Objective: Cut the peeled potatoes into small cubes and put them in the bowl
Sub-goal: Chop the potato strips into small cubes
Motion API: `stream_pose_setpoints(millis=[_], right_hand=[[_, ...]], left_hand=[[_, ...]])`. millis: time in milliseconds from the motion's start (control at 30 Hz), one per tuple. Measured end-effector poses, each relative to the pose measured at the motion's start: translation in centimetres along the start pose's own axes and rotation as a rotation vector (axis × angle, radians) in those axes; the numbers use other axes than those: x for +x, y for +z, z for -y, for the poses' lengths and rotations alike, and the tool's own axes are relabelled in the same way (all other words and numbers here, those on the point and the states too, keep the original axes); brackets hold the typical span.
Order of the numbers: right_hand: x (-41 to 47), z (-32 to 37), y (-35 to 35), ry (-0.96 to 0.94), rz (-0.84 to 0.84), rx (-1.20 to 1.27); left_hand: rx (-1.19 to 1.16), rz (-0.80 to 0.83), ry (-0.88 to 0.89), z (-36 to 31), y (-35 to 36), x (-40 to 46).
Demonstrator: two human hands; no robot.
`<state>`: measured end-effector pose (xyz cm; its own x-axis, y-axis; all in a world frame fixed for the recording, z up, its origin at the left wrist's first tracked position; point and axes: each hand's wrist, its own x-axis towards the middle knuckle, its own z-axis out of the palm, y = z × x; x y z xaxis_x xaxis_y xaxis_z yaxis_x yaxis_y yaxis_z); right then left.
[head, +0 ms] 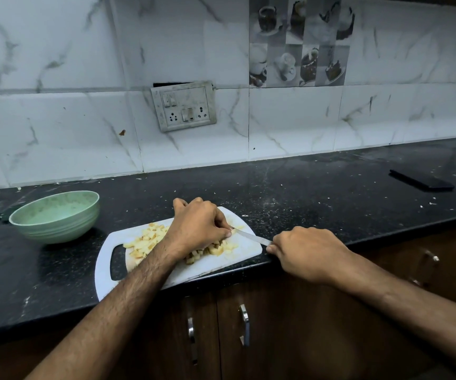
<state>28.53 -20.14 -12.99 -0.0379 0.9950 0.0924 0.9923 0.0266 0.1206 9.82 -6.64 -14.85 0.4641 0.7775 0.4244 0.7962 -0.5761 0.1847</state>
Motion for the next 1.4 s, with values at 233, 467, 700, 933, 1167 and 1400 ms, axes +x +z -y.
stream_pose_setpoints(millis=[233,467,700,933,1167,1400], right_hand=[[-0.8,-0.4,-1.4,-0.025,-0.005,0.027],[-0.6,0.6,-0.9,-0.009,0.047,0.007],[-0.4,2.1,-1.6,-0.177,0.015,-0.351],[-0.6,-0.9,-2.0,-0.110,0.061,-0.186],[-0.5,-5.6,-3.2,0.000,0.175,0.055],[5.4,-6.9,1.5,0.076,-0.096,0.660]], left_hand=[[0.006,-0.006,-0.006,0.2,0.1,0.0],[0.019,-0.019,0.003,0.3,0.1,0.1],[0.105,0.041,0.159,-0.2,-1.0,0.5],[0.106,0.281,0.293,-0.7,-1.2,1.5],[0.011,0.212,0.307,-0.4,-0.4,1.4],[-0.060,0.172,0.248,-0.9,-0.2,2.0]])
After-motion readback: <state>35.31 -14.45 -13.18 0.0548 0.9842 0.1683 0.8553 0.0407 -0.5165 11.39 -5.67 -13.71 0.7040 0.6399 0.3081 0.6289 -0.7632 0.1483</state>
